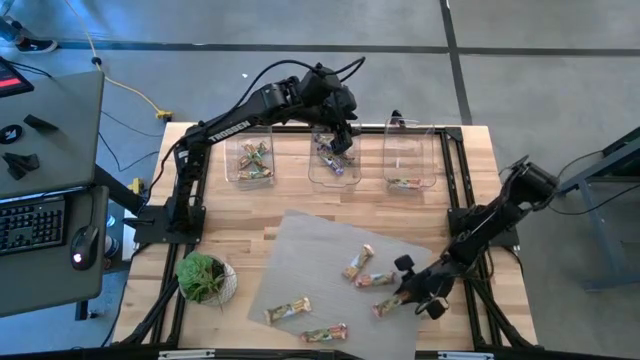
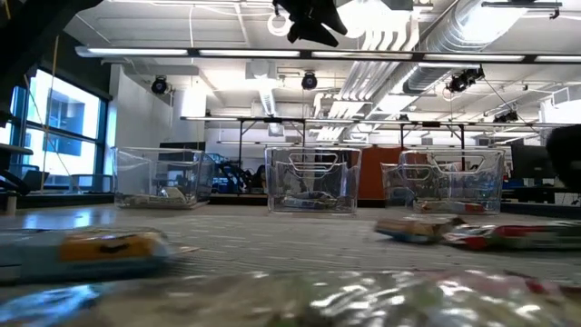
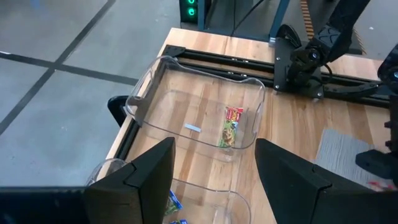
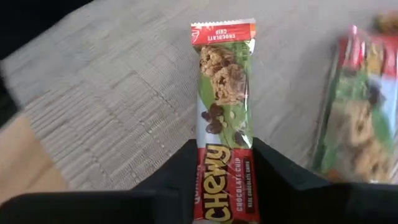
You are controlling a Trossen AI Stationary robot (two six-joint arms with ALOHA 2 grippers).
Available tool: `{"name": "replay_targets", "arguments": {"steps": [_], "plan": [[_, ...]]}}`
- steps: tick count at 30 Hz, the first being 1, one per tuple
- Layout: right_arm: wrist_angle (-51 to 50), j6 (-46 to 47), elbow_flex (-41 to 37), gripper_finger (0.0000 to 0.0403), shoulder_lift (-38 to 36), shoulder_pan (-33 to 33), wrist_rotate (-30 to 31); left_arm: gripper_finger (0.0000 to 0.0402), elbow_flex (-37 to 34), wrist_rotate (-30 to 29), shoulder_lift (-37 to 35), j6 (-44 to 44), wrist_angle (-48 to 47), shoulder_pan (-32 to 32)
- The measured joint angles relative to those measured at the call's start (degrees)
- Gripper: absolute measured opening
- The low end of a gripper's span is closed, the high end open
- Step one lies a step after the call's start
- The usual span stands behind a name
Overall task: Pick and place Granola Bars by type
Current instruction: Put the top right red granola bar into the right transparent bin
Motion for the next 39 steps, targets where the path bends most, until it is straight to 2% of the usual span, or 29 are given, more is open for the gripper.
{"name": "replay_targets", "arguments": {"steps": [4,7,11,17,21,24,28,30,35,39], "plan": [[-1.12,-3.63,0.18,0.0088,-8.33,0.07,0.73,0.0216,0.00,0.00,0.00,0.15,0.17,0.00],[-6.19,-8.38,0.10,0.0096,-16.03,-0.51,6.73,0.0216,0.00,0.00,0.00,0.15,0.34,0.00],[-18.18,-17.25,0.23,0.0106,-27.84,-1.97,21.00,0.0216,0.00,0.00,0.00,0.15,0.32,0.00],[-43.72,-22.01,1.42,0.0092,-44.73,-8.67,44.89,0.0216,0.00,0.00,0.00,-0.48,0.14,0.00],[-45.83,-20.96,1.93,0.0085,-54.41,-16.68,52.90,0.0216,0.00,0.00,0.02,-0.50,0.48,0.00],[-45.80,-22.89,1.92,0.0086,-60.47,-24.99,50.81,0.0216,0.00,0.00,0.02,-0.46,1.18,0.00],[-43.20,-27.42,1.93,0.0086,-64.38,-38.16,42.22,0.0216,0.00,-0.02,0.02,-0.44,3.00,0.00],[-40.00,-27.99,1.92,0.0086,-64.31,-44.97,37.75,0.0216,0.00,0.00,0.04,-0.44,4.09,0.00],[-34.58,-24.93,2.00,0.0086,-59.92,-61.74,31.46,0.0216,0.00,0.00,0.04,-0.40,4.76,0.00],[-37.83,-13.41,1.98,0.0086,-53.22,-74.51,13.70,0.0216,0.00,0.00,0.04,-0.30,4.71,0.00]]}}
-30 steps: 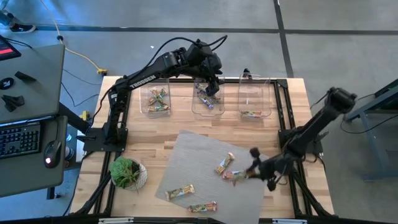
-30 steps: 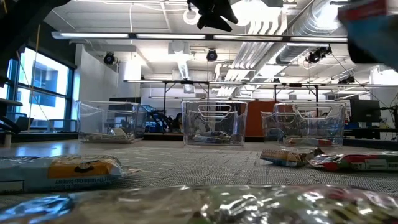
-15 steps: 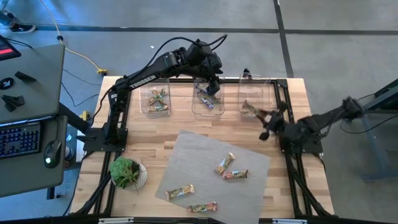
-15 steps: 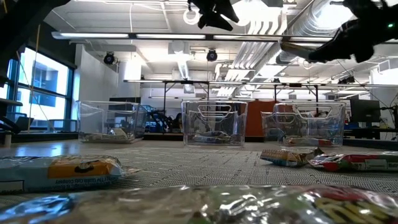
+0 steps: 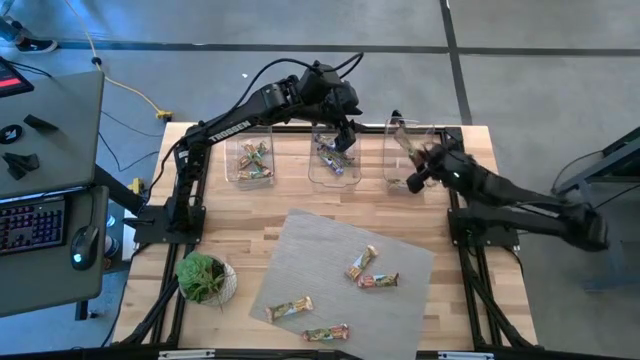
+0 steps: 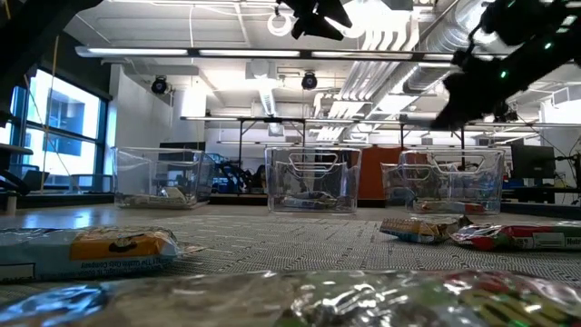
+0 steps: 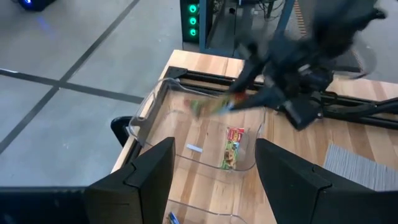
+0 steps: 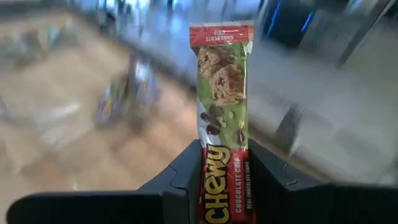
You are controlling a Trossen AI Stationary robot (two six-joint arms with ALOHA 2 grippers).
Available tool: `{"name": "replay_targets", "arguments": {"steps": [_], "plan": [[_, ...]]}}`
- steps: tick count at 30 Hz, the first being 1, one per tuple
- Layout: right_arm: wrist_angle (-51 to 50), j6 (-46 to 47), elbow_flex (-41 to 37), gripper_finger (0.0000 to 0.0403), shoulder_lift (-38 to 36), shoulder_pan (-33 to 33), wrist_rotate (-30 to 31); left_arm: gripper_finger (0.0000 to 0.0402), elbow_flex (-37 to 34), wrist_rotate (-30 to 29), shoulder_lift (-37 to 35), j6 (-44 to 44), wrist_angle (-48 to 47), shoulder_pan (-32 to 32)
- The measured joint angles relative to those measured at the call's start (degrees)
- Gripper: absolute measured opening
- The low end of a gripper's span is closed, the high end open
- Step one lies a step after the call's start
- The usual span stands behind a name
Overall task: Pick and place Granola Bars by type
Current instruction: Put the top right red granola bar into the right transparent bin
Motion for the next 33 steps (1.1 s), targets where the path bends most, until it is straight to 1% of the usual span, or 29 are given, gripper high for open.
{"name": "replay_targets", "arguments": {"steps": [1,2,6,9,11,15,20,24,29,33], "plan": [[-0.61,1.55,0.00,0.0086,2.02,-2.66,-3.66,0.0216,0.00,0.00,0.00,0.00,-0.02,0.00],[-0.71,2.47,0.00,0.0086,4.09,-4.92,-5.85,0.0216,0.00,0.00,0.00,0.02,-0.07,0.00],[0.86,3.05,0.00,0.0086,12.14,-10.96,-9.22,0.0216,0.00,0.00,0.00,0.03,-0.43,0.00],[1.26,3.83,0.01,0.0087,18.03,-14.10,-9.80,0.0216,0.00,0.00,0.00,0.05,-0.45,0.00],[0.46,4.82,1.07,0.0087,21.75,-15.93,-13.20,0.0216,0.00,0.00,0.00,0.57,-0.43,0.00],[-3.09,3.61,5.28,0.0087,29.27,-18.05,-19.63,0.0216,0.00,0.00,0.00,1.80,-0.43,0.00],[-9.27,-0.66,12.67,0.0087,37.47,-18.31,-20.20,0.0216,0.00,0.00,0.00,1.92,-0.47,0.00],[-16.17,-3.18,18.53,0.0088,42.11,-18.29,-19.71,0.0216,0.00,0.00,0.00,1.98,-1.22,0.00],[-22.77,-5.57,24.39,0.0088,45.68,-18.33,-18.07,0.0216,0.00,0.00,0.00,1.96,-1.73,0.00],[-28.52,-6.36,28.60,0.0088,47.23,-18.22,-15.29,0.0216,0.00,0.00,0.00,1.95,-1.72,0.00]]}}
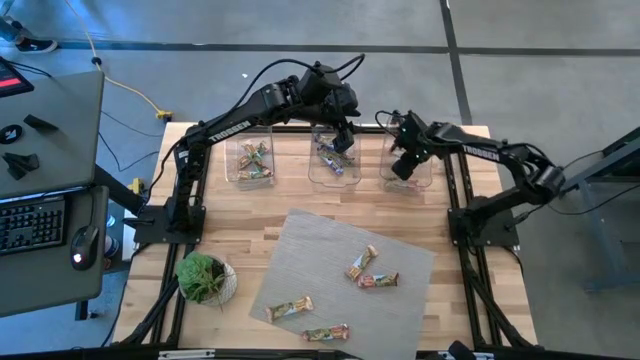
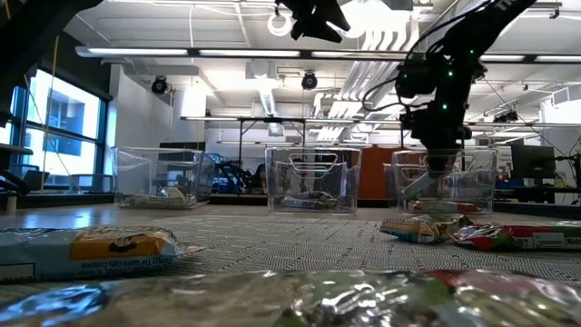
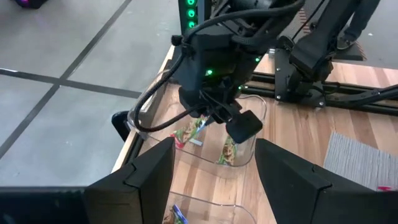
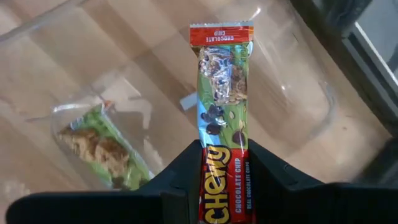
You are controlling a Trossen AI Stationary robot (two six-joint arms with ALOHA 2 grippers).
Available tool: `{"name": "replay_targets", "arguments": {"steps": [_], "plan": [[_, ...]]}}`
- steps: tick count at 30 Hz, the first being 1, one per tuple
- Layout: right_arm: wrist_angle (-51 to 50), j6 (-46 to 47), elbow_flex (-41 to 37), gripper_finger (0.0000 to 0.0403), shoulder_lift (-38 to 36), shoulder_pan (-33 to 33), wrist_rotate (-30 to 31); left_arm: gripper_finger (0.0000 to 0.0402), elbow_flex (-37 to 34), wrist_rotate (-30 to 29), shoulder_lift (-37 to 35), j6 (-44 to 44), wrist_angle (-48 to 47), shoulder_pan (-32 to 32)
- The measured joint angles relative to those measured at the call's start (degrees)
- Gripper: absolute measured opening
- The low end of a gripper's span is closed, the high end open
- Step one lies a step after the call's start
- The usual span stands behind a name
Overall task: Pick and place Granola Bars by type
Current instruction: Put the top right red granola bar into the right transparent bin
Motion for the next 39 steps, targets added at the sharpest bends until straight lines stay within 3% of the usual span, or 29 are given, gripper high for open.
{"name": "replay_targets", "arguments": {"steps": [8,14,20,29,35,39], "plan": [[-7.73,-2.96,5.67,0.0088,-0.40,0.00,0.05,0.0216,0.00,0.00,0.00,-0.01,0.01,0.00],[-8.83,-10.00,5.23,0.0088,-0.42,0.02,-1.42,0.0216,0.00,0.00,0.00,-0.41,-0.01,0.00],[-2.76,-17.30,2.25,0.0088,-0.43,0.42,6.08,0.0216,0.00,1.82,0.00,-0.46,0.02,-0.01],[1.03,-20.82,0.49,0.0087,-0.45,0.55,10.34,0.0216,0.00,4.29,0.00,-0.81,0.01,-0.02],[0.97,-21.08,0.49,0.0092,-0.47,0.53,6.76,0.0216,0.00,4.35,0.00,-1.05,0.01,-0.02],[0.51,-21.28,0.49,0.0118,-0.43,0.52,7.78,0.0216,0.00,4.35,0.00,-2.14,0.01,-0.02]]}}
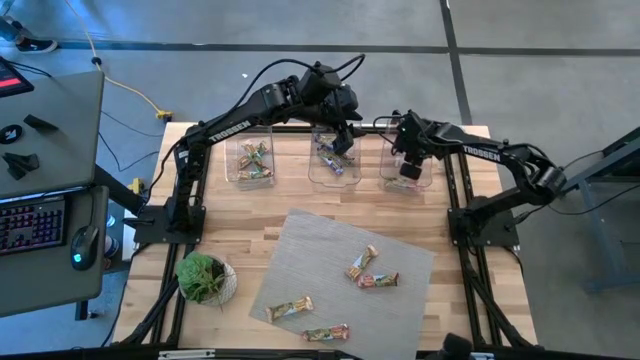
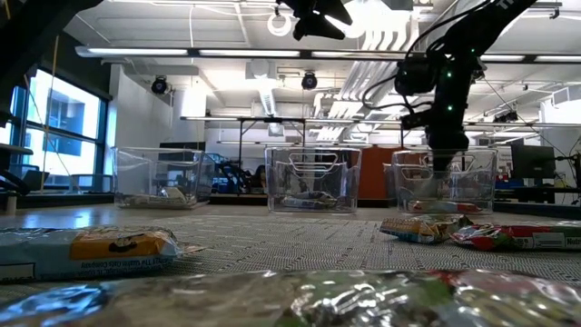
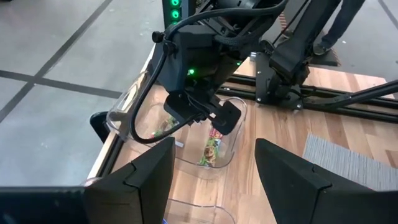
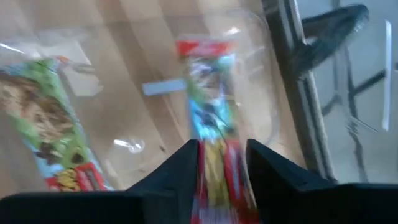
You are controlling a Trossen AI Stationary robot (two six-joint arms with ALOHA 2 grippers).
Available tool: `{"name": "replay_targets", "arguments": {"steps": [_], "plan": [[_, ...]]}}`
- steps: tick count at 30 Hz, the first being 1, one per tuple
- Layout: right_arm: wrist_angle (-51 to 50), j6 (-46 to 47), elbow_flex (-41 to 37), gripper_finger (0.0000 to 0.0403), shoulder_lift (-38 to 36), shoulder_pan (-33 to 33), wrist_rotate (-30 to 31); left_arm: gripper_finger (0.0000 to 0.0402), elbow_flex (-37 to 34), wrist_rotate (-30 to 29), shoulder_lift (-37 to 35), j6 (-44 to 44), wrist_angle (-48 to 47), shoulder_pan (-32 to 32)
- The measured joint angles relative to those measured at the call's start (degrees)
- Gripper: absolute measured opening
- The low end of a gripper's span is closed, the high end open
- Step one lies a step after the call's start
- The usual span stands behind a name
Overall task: Pick and place Granola Bars by type
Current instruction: Put the top right red granola bar into the right transparent bin, then put the top red granola bar into the right transparent bin
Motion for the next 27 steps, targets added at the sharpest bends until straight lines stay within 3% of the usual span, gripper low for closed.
{"name": "replay_targets", "arguments": {"steps": [5,11,13,18,21,23,25,27], "plan": [[-0.74,-0.02,0.00,0.0163,0.01,0.00,2.53,0.0216,0.00,0.00,0.00,-0.02,0.00,0.00],[-0.70,3.37,0.00,0.0189,0.03,0.25,-8.87,0.0216,0.00,-0.02,0.00,-0.02,-0.02,0.00],[-1.70,3.47,0.17,0.0188,-0.13,1.16,-9.48,0.0216,0.00,-0.02,0.00,-0.02,0.00,0.02],[-7.23,0.76,4.83,0.0174,-2.32,5.68,-0.36,0.0216,0.00,-0.04,0.00,0.04,0.00,0.02],[-16.02,1.01,10.47,0.0166,-3.29,9.33,5.00,0.0216,0.00,-0.04,0.00,0.04,-0.02,0.01],[-22.47,4.58,14.97,0.0162,-3.99,11.96,5.47,0.0216,0.00,-0.04,0.00,0.07,-0.08,0.02],[-27.09,10.26,18.19,0.0159,-4.87,14.68,0.77,0.0216,0.02,-0.04,0.00,0.09,-0.50,0.02],[-28.49,12.37,19.03,0.0157,-6.19,17.91,-7.66,0.0216,0.02,-0.05,0.00,0.12,-0.85,0.02]]}}
